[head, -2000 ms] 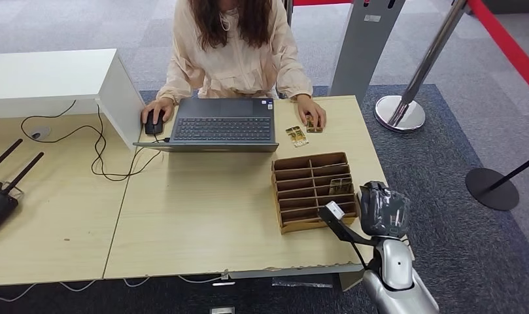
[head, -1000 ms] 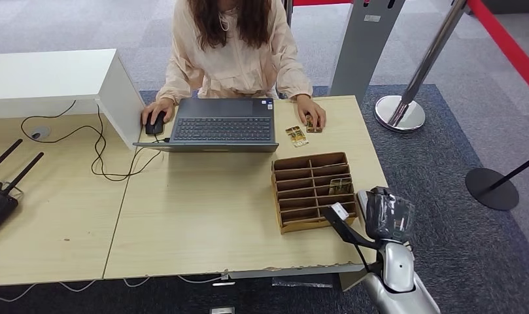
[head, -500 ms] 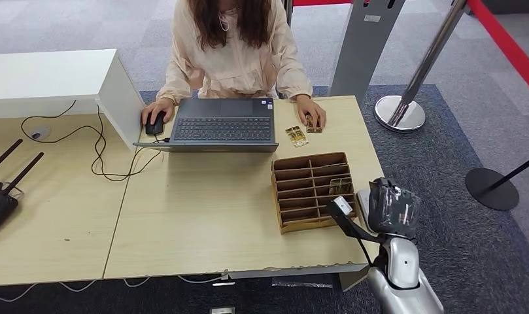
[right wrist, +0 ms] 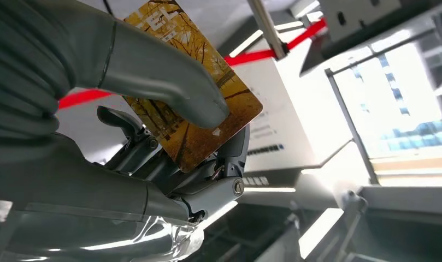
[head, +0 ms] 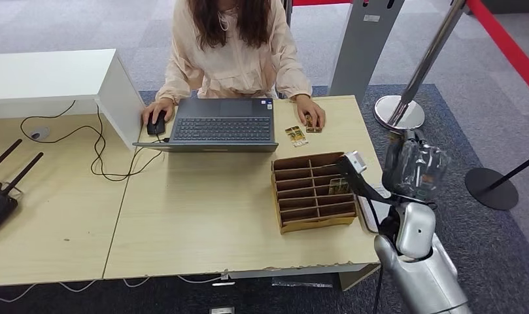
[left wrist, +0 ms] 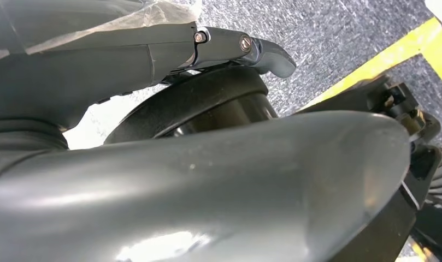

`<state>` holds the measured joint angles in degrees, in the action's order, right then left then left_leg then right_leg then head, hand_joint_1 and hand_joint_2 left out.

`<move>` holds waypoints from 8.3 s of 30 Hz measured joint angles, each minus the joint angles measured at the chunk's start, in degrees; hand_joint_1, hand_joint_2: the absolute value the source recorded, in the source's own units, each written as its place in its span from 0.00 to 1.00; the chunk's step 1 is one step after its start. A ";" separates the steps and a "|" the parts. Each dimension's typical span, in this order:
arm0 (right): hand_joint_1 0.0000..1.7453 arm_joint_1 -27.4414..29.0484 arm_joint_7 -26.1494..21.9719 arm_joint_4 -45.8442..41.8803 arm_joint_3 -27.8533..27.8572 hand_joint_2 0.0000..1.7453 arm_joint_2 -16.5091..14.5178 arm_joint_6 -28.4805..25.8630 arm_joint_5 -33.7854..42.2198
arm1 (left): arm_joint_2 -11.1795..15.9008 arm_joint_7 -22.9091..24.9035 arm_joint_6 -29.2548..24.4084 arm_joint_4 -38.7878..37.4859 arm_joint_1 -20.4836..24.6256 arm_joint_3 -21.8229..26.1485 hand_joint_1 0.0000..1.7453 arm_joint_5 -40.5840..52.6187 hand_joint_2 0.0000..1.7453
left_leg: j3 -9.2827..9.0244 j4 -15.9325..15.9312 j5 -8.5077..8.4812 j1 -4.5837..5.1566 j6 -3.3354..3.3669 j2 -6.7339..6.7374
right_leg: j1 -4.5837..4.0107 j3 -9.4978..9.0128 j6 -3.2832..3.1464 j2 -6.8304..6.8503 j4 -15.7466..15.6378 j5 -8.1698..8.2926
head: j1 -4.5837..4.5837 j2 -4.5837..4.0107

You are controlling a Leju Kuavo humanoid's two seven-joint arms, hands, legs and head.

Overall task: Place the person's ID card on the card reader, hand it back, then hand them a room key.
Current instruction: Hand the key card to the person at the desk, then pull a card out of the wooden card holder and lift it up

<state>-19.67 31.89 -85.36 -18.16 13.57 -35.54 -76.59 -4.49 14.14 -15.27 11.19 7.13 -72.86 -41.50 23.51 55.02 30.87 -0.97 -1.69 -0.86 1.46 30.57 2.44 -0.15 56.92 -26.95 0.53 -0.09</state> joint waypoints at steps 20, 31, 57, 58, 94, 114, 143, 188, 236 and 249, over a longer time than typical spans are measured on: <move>1.00 -13.02 0.00 -3.18 -15.29 1.00 1.07 6.65 -0.74 | 0.49 6.56 3.62 -0.02 1.14 -0.72 0.00 1.81 0.00 | 0.04 0.00 -0.02 -0.04 -0.01 -0.08 | -0.04 -0.01 0.00 0.04 0.04 0.00 | 0.01 0.00; 1.00 -13.62 -0.33 -1.30 -18.83 1.00 1.00 5.36 1.63 | 1.25 7.74 -0.11 -0.04 0.52 -0.60 0.00 -0.05 0.00 | 0.04 0.00 -0.02 -0.05 -0.01 -0.10 | -0.05 0.00 0.00 0.04 0.04 0.00 | 0.01 0.00; 1.00 -21.95 -6.39 15.69 -25.30 1.00 -7.01 -3.17 9.03 | 1.28 6.26 2.90 -0.04 0.38 -0.16 0.00 -1.80 0.00 | 0.04 0.00 -0.05 -0.07 -0.04 -0.11 | -0.06 0.00 0.00 0.04 0.11 0.00 | 0.01 0.00; 1.00 -22.30 -6.67 16.56 -25.61 1.00 -7.61 -3.37 9.37 | 1.28 6.18 2.97 -0.05 0.38 -0.13 0.00 -1.84 0.00 | 0.03 0.00 -0.05 -0.07 -0.04 -0.11 | -0.06 0.00 0.00 0.04 0.11 0.00 | 0.00 0.00; 0.00 -15.75 -17.78 13.25 -21.83 0.25 -14.08 -4.22 15.60 | 1.15 5.98 1.22 -0.07 0.02 0.13 0.00 -2.33 0.00 | -0.07 0.00 -0.05 -0.05 -0.04 -0.10 | -0.07 0.01 0.00 0.02 0.07 0.00 | 0.00 0.00; 0.00 -0.31 -20.99 -1.88 -16.06 0.00 -6.30 -4.37 54.43 | 1.17 4.68 0.11 -0.07 -0.40 2.55 0.00 -5.20 0.00 | -0.06 0.00 -0.04 -0.04 -0.04 -0.02 | -0.06 0.01 0.00 -0.01 0.03 0.00 | 0.00 0.00; 0.00 -11.02 -4.32 0.05 -23.39 1.00 2.08 13.28 15.11 | 1.26 5.38 1.52 -0.07 -0.25 2.48 0.00 -1.93 0.00 | -0.03 0.00 -0.05 -0.05 -0.04 -0.04 | -0.06 -0.01 0.00 0.00 0.06 0.01 | 0.01 0.00; 0.18 -18.05 -3.74 14.08 -33.40 1.00 2.99 24.24 7.97 | 1.45 5.07 2.29 -0.07 -0.16 2.32 0.00 -2.73 0.00 | -0.06 0.01 -0.05 -0.05 -0.03 -0.10 | -0.06 0.00 0.00 0.02 0.06 0.01 | 0.01 0.00; 0.30 -19.20 -3.00 13.36 -33.15 1.00 6.64 28.69 6.82 | 1.45 3.94 1.41 -0.07 -0.22 2.32 0.00 -3.08 0.00 | -0.08 0.02 -0.05 -0.05 -0.03 -0.09 | -0.06 0.00 0.00 0.01 0.06 0.01 | 0.01 0.00; 0.33 -17.82 -3.01 13.57 -33.13 1.00 7.69 27.92 7.84 | 1.45 3.73 1.22 -0.07 -0.23 2.32 0.00 -3.26 0.00 | -0.07 0.02 -0.05 -0.04 -0.03 -0.09 | -0.06 0.00 0.00 0.01 0.06 0.01 | 0.01 0.00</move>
<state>-37.49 28.88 -71.79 -51.29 21.26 -7.62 -68.75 -3.04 17.87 -14.06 11.13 6.91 -70.53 -44.76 23.44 55.04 30.83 -1.01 -1.72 -0.95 1.40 30.57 2.44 -0.14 56.97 -26.94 0.54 -0.09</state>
